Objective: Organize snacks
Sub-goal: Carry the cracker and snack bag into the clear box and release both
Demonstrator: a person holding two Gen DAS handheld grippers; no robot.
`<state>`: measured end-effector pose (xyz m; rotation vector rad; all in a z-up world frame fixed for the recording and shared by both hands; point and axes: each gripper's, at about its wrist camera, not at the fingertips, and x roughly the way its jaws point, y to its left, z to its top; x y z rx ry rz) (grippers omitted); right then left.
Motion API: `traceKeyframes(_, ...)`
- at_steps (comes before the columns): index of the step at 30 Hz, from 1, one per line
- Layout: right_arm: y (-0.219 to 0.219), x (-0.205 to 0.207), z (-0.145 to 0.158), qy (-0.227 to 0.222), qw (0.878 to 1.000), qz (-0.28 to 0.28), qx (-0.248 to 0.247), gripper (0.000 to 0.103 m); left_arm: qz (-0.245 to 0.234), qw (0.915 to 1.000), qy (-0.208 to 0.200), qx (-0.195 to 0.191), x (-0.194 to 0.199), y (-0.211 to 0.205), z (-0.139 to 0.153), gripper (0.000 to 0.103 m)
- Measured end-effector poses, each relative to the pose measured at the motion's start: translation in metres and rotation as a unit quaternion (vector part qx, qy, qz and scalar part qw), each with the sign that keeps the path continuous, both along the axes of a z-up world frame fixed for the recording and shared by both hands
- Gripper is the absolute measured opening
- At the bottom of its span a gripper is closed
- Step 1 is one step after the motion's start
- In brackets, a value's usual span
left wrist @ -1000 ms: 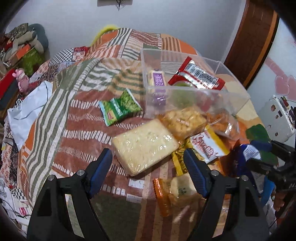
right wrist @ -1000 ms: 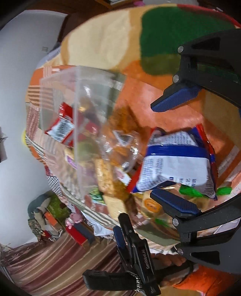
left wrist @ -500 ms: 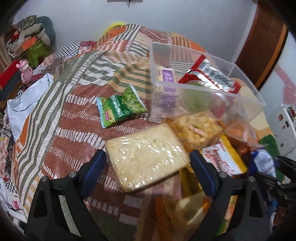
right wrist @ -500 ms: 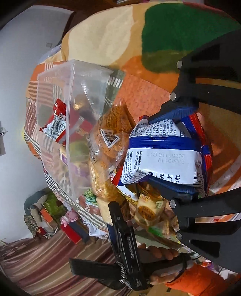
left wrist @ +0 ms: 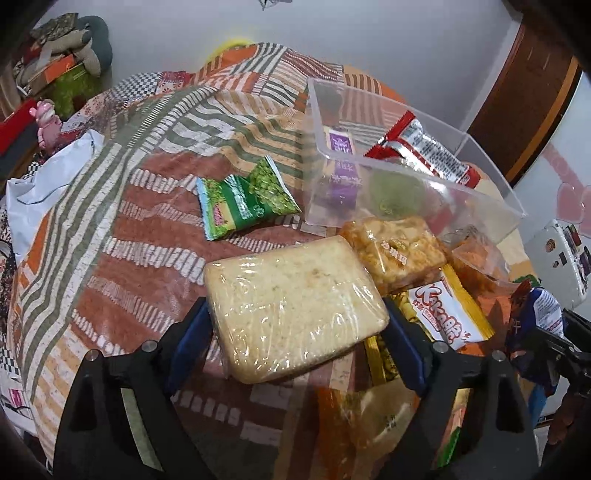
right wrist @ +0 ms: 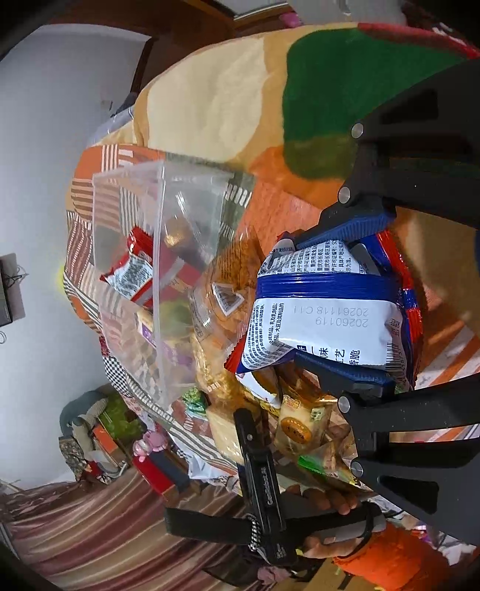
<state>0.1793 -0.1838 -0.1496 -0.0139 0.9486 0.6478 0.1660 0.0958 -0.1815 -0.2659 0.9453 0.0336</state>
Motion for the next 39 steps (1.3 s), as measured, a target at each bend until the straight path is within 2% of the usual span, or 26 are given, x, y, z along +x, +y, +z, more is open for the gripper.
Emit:
traceKeyframes(13, -0.018, 0.009, 0.036, -0.046, 0.998, -0.041, 0.024, 0.052, -0.017, 0.9964, -0.078, 0.026, -0.006, -0.012, 0.065, 0.088)
traceKeyframes(23, -0.022, 0.034, 0.065, -0.093, 0.992, -0.069, 0.043, 0.052, -0.041, 0.9915, -0.121, 0.023, 0.024, -0.031, 0.102, 0.088)
traceKeyframes(30, -0.019, 0.058, 0.072, -0.105, 0.990, -0.082, 0.054, 0.052, -0.055, 0.9903, -0.126, 0.021, 0.050, -0.043, 0.110, 0.089)
traceKeyframes(39, -0.005, 0.095, 0.067, -0.104, 0.989, -0.089, 0.049, 0.052, -0.064, 0.9927, -0.100, 0.016, 0.093, -0.051, 0.099, 0.089)
